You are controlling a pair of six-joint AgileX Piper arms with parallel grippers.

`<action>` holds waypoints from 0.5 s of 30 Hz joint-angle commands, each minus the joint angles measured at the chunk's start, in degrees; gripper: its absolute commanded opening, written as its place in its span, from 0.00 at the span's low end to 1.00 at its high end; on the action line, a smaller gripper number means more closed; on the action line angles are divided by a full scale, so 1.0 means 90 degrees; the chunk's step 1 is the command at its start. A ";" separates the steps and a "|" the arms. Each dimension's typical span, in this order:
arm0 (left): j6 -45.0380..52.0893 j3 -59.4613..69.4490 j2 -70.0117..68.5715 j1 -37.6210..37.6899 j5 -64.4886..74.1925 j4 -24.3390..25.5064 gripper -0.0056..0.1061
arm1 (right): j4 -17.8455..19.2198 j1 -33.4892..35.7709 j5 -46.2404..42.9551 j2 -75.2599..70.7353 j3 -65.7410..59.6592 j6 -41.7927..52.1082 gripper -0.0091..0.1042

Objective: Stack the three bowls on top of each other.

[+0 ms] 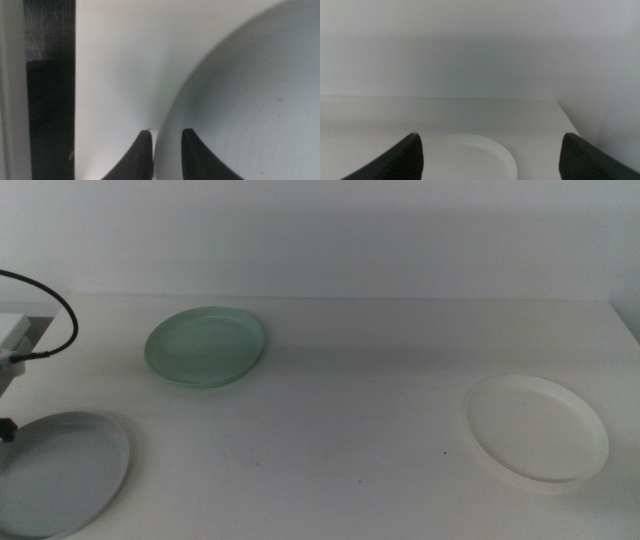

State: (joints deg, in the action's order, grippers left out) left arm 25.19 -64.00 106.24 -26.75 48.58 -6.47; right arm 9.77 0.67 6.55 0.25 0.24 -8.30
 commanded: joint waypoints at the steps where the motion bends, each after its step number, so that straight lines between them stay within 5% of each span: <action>1: -0.0064 0.0088 -0.0031 -0.0008 0.0039 0.0041 0.22 | 0.0052 -0.0013 -0.0055 -0.0028 -0.0026 0.0031 0.89; 8: -0.0076 0.0114 -0.0031 -0.0008 -0.0030 0.0041 0.04 | 0.0052 -0.0013 -0.0055 -0.0028 -0.0026 0.0031 0.89; 15: 0.0013 -0.0400 -0.0052 0.0029 0.1064 -0.0347 0.04 | 0.0052 -0.0013 -0.0055 -0.0028 -0.0026 0.0031 0.89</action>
State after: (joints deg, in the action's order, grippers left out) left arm 25.07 -65.93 106.24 -26.75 54.44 -8.17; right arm 9.77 0.67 6.55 0.25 0.24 -8.30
